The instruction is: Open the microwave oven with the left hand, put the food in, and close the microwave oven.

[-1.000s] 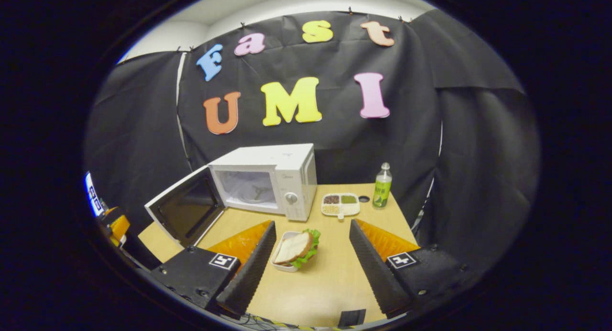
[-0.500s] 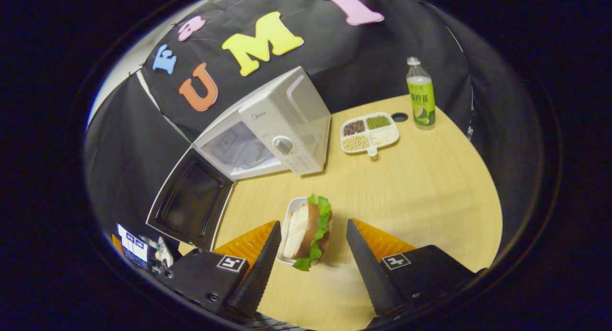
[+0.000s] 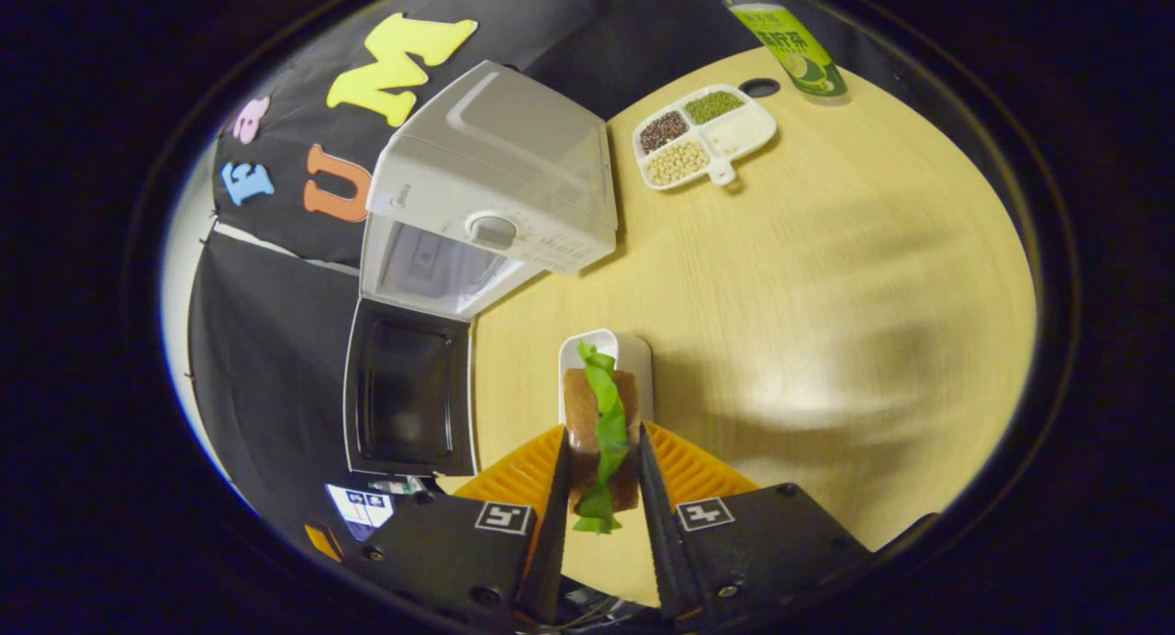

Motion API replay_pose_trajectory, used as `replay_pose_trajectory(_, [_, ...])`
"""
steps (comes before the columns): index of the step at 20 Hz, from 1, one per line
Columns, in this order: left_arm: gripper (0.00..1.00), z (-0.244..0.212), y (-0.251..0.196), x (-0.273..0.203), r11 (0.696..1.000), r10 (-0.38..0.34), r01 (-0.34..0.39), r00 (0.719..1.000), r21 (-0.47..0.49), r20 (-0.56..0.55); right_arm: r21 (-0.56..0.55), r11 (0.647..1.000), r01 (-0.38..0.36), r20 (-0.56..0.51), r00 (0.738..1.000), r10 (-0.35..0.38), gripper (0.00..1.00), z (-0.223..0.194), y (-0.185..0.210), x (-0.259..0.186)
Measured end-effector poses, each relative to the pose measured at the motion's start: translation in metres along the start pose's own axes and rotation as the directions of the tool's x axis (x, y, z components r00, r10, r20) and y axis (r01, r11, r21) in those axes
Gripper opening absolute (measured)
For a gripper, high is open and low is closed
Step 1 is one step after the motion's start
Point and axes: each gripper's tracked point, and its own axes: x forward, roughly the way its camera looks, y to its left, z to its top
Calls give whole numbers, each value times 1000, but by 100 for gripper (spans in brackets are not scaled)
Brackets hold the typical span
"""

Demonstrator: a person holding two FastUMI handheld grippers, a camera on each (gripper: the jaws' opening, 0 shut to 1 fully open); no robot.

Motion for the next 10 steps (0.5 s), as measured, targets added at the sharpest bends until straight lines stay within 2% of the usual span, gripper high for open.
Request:
replay_pose_trajectory(1, [96, -1, -1, -1, 1000, -1, 1, 1000, 1, -1, -6, 1000, 0, -11, 1000, 0, 34, -1, 2, 1])
replay_pose_trajectory(5, [96, -3, 3, 1, 1000, -11, 11, 1000, 6, -3, -50, 999, -5, 22, 1000, 6, 28, 3, 19, -18])
replay_pose_trajectory(6, [96, -4, 4, 2, 1000, -22, 22, 1000, 4, 2, -52, 999, -15, 43, 999, 17, 36, 4, 27, -26])
replay_pose_trajectory(10, [96, -6, 12, 11, 996, -86, 86, 996, 7, 12, -78, 996, -45, 135, 989, 56, 35, 9, 71, -52])
